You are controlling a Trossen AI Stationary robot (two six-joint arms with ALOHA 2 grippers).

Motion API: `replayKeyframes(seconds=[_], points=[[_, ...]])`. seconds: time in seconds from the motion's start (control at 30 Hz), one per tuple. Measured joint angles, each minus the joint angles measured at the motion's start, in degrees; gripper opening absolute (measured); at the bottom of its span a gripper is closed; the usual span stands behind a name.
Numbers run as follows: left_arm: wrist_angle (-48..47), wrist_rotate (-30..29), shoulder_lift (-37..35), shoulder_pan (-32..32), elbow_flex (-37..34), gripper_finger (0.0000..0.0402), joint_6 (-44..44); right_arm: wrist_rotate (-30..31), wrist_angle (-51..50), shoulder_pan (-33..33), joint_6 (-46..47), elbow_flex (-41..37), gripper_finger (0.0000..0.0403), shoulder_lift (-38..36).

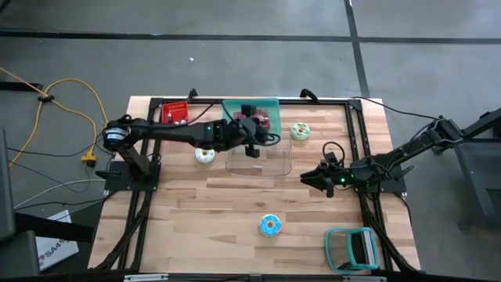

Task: Pick & Place Food Item
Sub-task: Put the white donut into the transparent bin

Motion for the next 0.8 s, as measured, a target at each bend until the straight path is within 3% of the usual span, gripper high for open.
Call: replayKeyframes(seconds=[0.2, 0.43, 0.8], points=[[-0.1, -7.1, 0.0, -3.3, 0.0, 0.0085, -1.7, 0.0, 0.0, 0.0, 0.0, 0.0, 0.0144, 0.0], [-4.9, -15.8, 0.0, -7.0, 0.0, 0.0085, -10.8, 0.0, 0.0, 0.0, 0.0, 0.0, 0.0144, 0.0], [-15.7, -19.9, 0.0, -12.0, 0.0, 0.0085, -26.9, 0.0, 0.0, 0.0, 0.0, 0.0, 0.0144, 0.0]])
